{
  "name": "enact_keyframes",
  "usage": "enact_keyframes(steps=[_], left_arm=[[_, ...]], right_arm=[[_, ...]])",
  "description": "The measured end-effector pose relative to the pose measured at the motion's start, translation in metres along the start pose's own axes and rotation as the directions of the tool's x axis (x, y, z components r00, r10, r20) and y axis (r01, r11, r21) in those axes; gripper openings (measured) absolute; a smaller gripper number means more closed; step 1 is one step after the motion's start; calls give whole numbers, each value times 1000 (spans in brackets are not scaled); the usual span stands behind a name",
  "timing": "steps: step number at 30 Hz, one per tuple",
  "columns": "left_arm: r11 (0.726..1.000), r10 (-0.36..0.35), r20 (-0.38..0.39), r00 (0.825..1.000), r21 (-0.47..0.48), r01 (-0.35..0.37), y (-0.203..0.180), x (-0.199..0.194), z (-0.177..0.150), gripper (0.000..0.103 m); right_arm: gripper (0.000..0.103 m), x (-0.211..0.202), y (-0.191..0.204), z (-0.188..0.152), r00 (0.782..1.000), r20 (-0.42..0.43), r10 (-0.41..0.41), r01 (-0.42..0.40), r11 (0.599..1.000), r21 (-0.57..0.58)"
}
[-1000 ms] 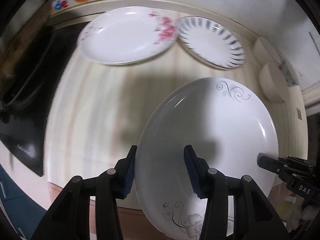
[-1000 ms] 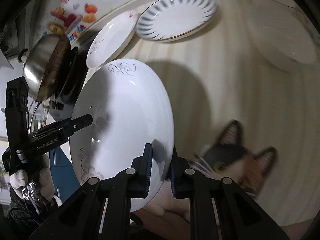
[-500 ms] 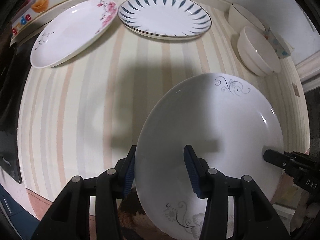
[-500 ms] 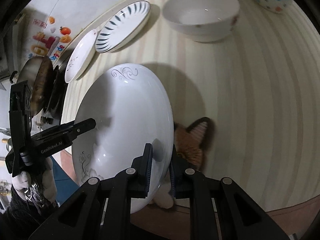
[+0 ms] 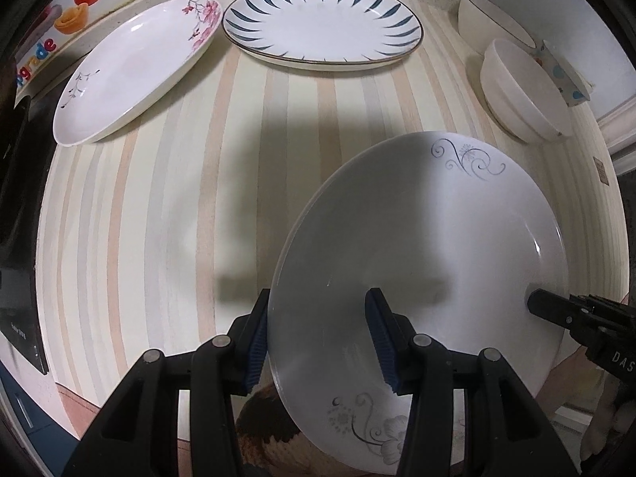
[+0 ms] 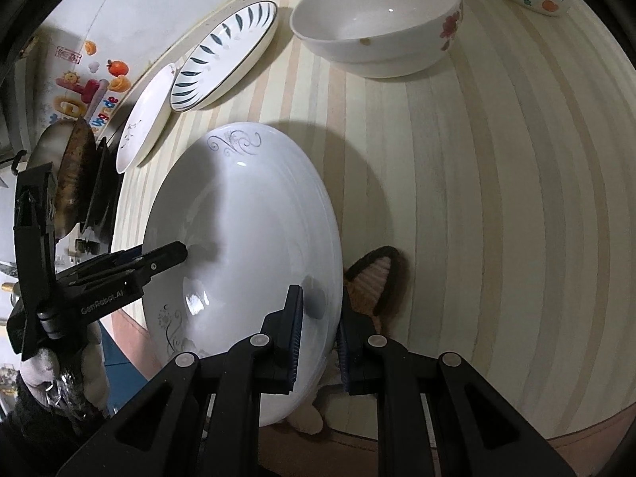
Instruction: Organize plates and bowls
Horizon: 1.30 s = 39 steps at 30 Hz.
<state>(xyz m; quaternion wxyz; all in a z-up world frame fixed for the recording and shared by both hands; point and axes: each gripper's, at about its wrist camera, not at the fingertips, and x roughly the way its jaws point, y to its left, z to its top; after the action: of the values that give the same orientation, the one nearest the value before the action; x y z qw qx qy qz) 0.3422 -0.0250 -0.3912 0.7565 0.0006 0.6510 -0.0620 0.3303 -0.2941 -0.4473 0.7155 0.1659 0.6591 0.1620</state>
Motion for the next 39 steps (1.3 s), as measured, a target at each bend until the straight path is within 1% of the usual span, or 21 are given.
enact_keyframes(steps=[6, 12, 15, 17, 18, 20, 21, 23, 24, 25, 26, 27, 28, 29, 30, 31, 33, 35, 37, 38, 39], left_arm=[[999, -9, 9, 1000, 32, 9, -5, 1, -7, 44], [997, -22, 6, 1000, 75, 22, -10, -3, -14, 44], [994, -45, -20, 999, 96, 47, -10, -8, -18, 44], [994, -59, 6, 998, 95, 58, 3, -24, -17, 44], [994, -56, 29, 998, 98, 53, 10, -36, -17, 44], [996, -46, 84, 995, 77, 39, 30, -61, -14, 44], [998, -39, 109, 993, 57, 33, 42, -72, -12, 44], [999, -32, 142, 989, -4, 33, 75, -86, 2, 44], [999, -28, 151, 988, -33, 34, 90, -88, 10, 44], [997, -21, 164, 986, -76, 34, 108, -89, 20, 44], [993, -14, 166, 986, -110, 33, 123, -84, 27, 44], [986, -14, 161, 987, -162, 41, 143, -79, 38, 44], [979, -16, 163, 987, -199, 49, 156, -75, 45, 44], [968, -10, 167, 986, -247, 52, 171, -69, 53, 44], [958, -5, 165, 986, -283, 52, 185, -62, 61, 44], [951, -4, 161, 987, -304, 54, 194, -60, 64, 44], [935, 9, 153, 988, -352, 46, 210, -51, 71, 44], [926, 6, 134, 991, -376, 45, 219, -40, 78, 44], [921, 10, 121, 993, -388, 38, 226, -31, 89, 44], [919, 11, 112, 994, -393, 34, 227, -29, 89, 44], [917, 11, 107, 994, -398, 33, 230, -26, 90, 44]], right_arm=[[17, 5, -2, -2, 1000, -2, -25, 25, 999, 24], [18, 4, 1, -6, 999, 13, -50, 49, 996, 78], [19, 7, 1, -7, 998, 13, -56, 54, 993, 102], [20, 3, -1, -7, 998, -1, -58, 57, 991, 124], [20, -5, -1, -6, 998, 9, -66, 64, 988, 137], [21, -33, 5, -3, 994, 55, -94, 85, 985, 152], [21, -53, 18, 2, 990, 96, -105, 90, 986, 141], [22, -74, 42, 14, 987, 137, -81, 67, 992, 103], [22, -82, 66, 29, 985, 162, -56, 47, 997, 59], [23, -84, 82, 40, 985, 172, -32, 28, 999, 28], [27, -79, 106, 60, 985, 171, 21, -18, 1000, -23], [30, -74, 120, 73, 985, 164, 47, -39, 998, -50], [31, -59, 146, 100, 985, 159, 71, -55, 993, -100], [31, -50, 160, 115, 984, 156, 81, -61, 990, -131], [31, -34, 179, 136, 985, 145, 97, -69, 981, -182], [31, -12, 199, 161, 987, 129, 97, -66, 972, -227], [31, 24, 224, 201, 991, 97, 88, -59, 961, -270], [31, 68, 249, 243, 997, 56, 51, -31, 947, -319], [31, 95, 264, 269, 999, 26, 24, -13, 932, -363], [31, 110, 274, 280, 1000, 12, -1, 5, 921, -388], [31, 117, 275, 284, 1000, 6, -9, 10, 916, -401]])
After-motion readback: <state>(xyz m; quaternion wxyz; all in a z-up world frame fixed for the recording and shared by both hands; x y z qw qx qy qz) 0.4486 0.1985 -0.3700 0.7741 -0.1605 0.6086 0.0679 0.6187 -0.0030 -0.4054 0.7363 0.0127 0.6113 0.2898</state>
